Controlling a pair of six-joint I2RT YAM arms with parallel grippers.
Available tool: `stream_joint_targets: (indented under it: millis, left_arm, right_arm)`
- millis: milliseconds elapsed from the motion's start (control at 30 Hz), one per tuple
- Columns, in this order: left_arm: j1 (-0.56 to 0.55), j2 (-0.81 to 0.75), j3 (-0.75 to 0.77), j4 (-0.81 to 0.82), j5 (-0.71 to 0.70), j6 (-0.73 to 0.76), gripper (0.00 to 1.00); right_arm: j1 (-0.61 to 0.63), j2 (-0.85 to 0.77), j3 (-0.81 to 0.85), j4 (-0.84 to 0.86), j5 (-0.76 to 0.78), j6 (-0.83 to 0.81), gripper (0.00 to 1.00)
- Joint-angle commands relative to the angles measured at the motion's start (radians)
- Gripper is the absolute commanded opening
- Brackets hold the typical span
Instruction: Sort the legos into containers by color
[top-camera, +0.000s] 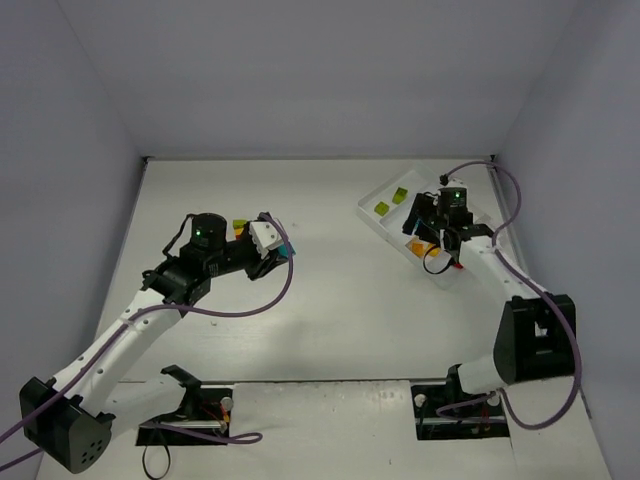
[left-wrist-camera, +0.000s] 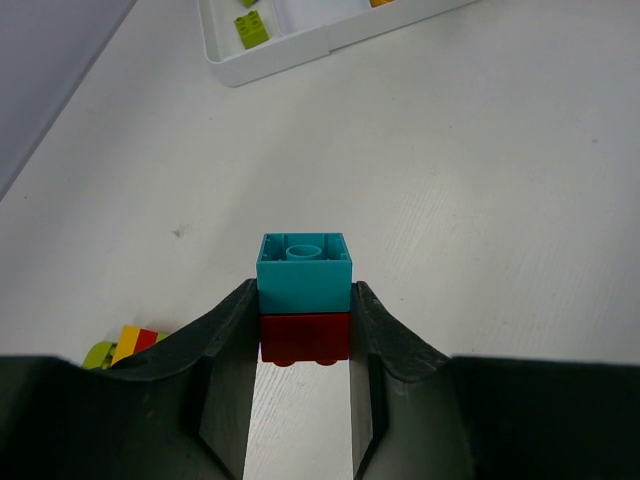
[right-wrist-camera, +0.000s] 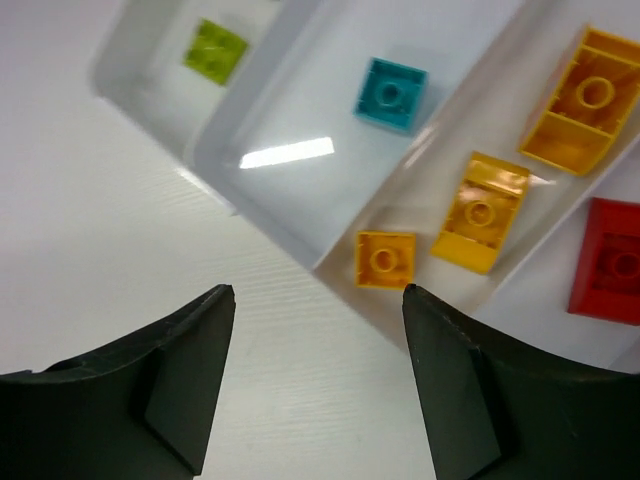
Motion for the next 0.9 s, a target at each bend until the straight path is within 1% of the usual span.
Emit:
stream_joint_targets:
  millis: [0, 33, 67, 167, 200, 333, 500, 633, 733, 867]
  left_arm:
    - [0.003, -0.026, 0.022, 0.076, 0.059, -0.001, 0.05]
    - [0.001, -0.026, 0.020, 0.079, 0.064, 0.000, 0.07]
    - [0.001, -0.028, 0.019, 0.082, 0.074, 0.000, 0.08]
    - [0.003, -0.029, 0.017, 0.082, 0.087, 0.000, 0.08]
    - [0.001, -0.028, 0.017, 0.083, 0.088, 0.002, 0.09]
    - [-0.002, -0.032, 0.014, 0.082, 0.097, 0.004, 0.09]
    - [-0.002, -0.037, 0.013, 0.082, 0.091, 0.007, 0.09]
    - [-0.002, -0.039, 0.011, 0.083, 0.096, 0.007, 0.09]
    - [-0.004, -0.040, 0.011, 0.083, 0.099, 0.007, 0.09]
    - [-0.002, -0.043, 0.010, 0.083, 0.102, 0.010, 0.09]
  right_arm:
    - [0.032, -0.137, 0.010, 0.063, -0.229, 0.013, 0.64]
    - [0.049, -0.159, 0.010, 0.073, -0.271, 0.033, 0.63]
    - [0.124, -0.217, 0.015, 0.114, -0.361, 0.073, 0.63]
    - [0.224, -0.237, 0.030, 0.155, -0.399, 0.113, 0.64]
    - [0.284, -0.240, 0.036, 0.172, -0.411, 0.130, 0.65]
    - [0.390, -0.222, 0.062, 0.286, -0.492, 0.203, 0.71]
    - [0.485, -0.174, 0.104, 0.346, -0.526, 0.243, 0.77]
    - [0.533, -0.131, 0.108, 0.398, -0.561, 0.266, 0.77]
    - [0.545, -0.108, 0.108, 0.430, -0.580, 0.282, 0.77]
    - [0.568, -0.088, 0.117, 0.447, -0.594, 0.286, 0.74]
